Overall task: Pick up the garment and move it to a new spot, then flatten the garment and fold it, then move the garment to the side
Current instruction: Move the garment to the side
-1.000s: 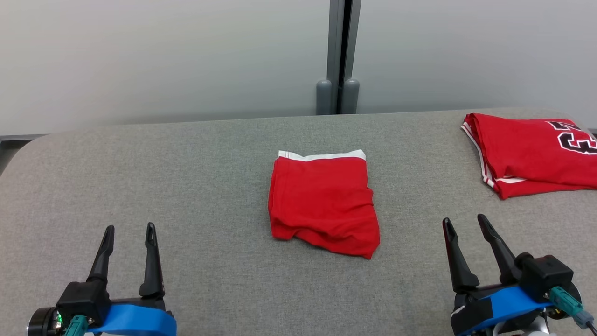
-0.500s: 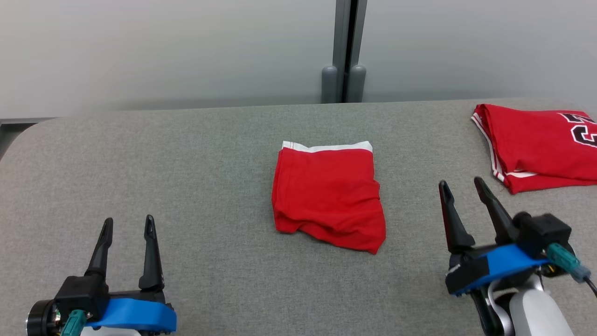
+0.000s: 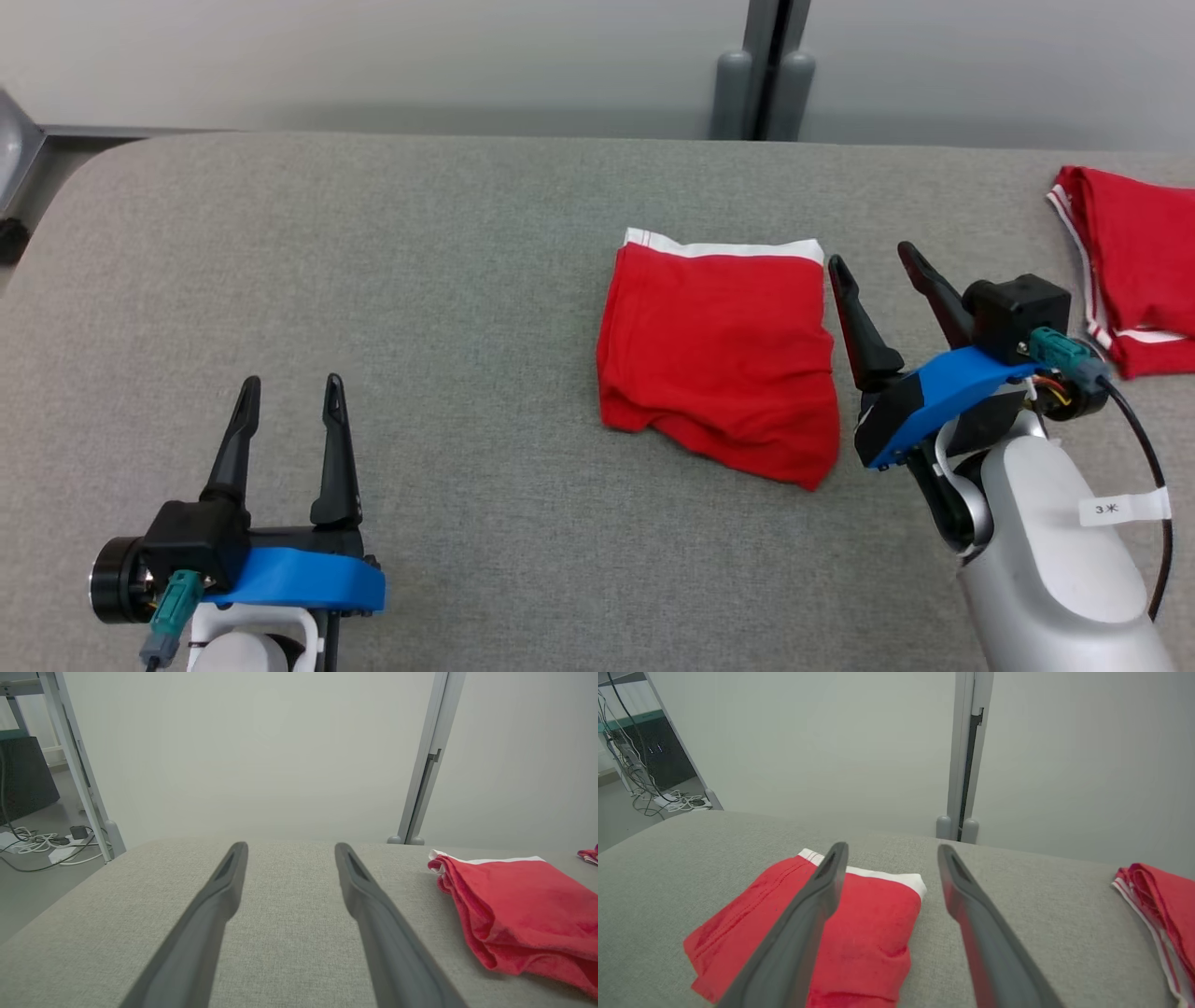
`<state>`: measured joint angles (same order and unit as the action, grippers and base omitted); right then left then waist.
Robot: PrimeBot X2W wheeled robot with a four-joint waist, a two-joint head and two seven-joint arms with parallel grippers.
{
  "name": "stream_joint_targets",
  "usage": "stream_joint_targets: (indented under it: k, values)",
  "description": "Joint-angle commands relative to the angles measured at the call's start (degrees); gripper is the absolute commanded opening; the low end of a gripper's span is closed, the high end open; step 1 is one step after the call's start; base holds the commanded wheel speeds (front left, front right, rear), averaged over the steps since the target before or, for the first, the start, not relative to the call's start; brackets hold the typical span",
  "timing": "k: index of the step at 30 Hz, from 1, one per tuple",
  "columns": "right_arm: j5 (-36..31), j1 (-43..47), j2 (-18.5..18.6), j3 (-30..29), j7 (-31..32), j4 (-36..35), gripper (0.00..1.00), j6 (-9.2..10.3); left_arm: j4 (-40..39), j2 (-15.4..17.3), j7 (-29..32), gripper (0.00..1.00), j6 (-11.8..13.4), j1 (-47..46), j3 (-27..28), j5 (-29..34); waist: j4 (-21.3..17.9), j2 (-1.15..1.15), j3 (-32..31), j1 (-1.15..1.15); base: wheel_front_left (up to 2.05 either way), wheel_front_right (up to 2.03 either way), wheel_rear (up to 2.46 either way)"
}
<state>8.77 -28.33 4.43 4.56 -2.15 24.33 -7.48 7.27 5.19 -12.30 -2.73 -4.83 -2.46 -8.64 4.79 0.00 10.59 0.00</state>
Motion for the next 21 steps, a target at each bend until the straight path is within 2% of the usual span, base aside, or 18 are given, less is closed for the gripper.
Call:
stream_joint_targets:
  k: [1, 10, 19, 20, 21]
  values:
    - [-0.19, -0.85, 0.55, -0.15, -0.35, 1.21, 1.0, -0.04, 0.24, -0.05, -0.44, 1.0, 0.03, -1.06, -0.04, -0.27, 1.68, 0.0, 1.68, 0.0, 0.0, 0.0, 0.0]
    - [0.07, -3.66, 0.26, -1.13, -3.52, 16.27, 1.0, -0.04, 2.62, -0.67, -1.87, 1.0, 0.19, -3.99, -1.27, -0.83, 4.5, 0.0, 5.33, 0.0, 0.0, 0.0, 0.0]
    - [3.3, -6.15, -1.09, 1.09, -7.12, 27.79, 1.0, -0.04, 4.01, -0.69, -2.52, 1.0, 0.27, -5.13, -1.7, -0.84, 4.91, 0.0, 6.02, 0.0, 0.0, 0.0, 0.0]
    - [3.83, -6.52, -1.26, 1.67, -7.64, 28.6, 0.47, -0.04, 4.17, -0.67, -2.55, 1.0, 0.28, -5.11, -1.78, -0.83, 4.79, 0.0, 5.97, 0.0, 0.0, 0.0, 0.0]
    - [4.43, -6.9, -1.36, 2.15, -8.08, 29.24, 0.0, -0.04, 4.34, -0.66, -2.59, 1.0, 0.27, -5.1, -1.84, -0.83, 4.64, 0.0, 5.9, 0.0, 0.0, 0.0, 0.0]
